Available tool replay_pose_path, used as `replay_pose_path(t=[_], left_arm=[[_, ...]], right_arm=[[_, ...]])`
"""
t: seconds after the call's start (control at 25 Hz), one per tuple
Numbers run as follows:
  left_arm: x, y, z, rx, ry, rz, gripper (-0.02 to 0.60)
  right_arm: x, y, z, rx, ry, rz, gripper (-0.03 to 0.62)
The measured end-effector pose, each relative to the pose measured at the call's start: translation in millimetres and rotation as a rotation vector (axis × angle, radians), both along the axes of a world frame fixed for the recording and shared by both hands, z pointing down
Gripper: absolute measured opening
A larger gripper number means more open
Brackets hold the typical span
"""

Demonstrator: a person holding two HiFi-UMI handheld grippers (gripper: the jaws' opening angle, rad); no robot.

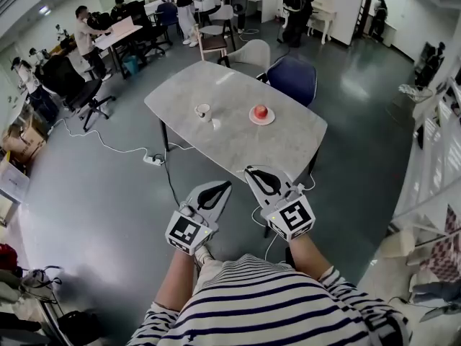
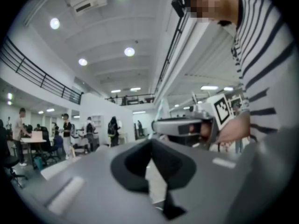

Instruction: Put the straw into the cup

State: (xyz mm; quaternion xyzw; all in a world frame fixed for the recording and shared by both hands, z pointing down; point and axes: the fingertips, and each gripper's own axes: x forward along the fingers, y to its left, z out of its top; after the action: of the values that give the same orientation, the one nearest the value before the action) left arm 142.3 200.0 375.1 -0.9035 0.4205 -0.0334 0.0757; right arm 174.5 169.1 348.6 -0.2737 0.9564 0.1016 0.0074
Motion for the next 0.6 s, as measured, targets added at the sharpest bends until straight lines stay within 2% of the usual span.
replay_pose_path(t=[0.6], left_arm=[[-0.3,0.0,4.7,-0.013,0.002,-0.010,0.008]], right_arm=[[3.4,2.1,-3.0,0.006,-0.044,0.005,0.023]])
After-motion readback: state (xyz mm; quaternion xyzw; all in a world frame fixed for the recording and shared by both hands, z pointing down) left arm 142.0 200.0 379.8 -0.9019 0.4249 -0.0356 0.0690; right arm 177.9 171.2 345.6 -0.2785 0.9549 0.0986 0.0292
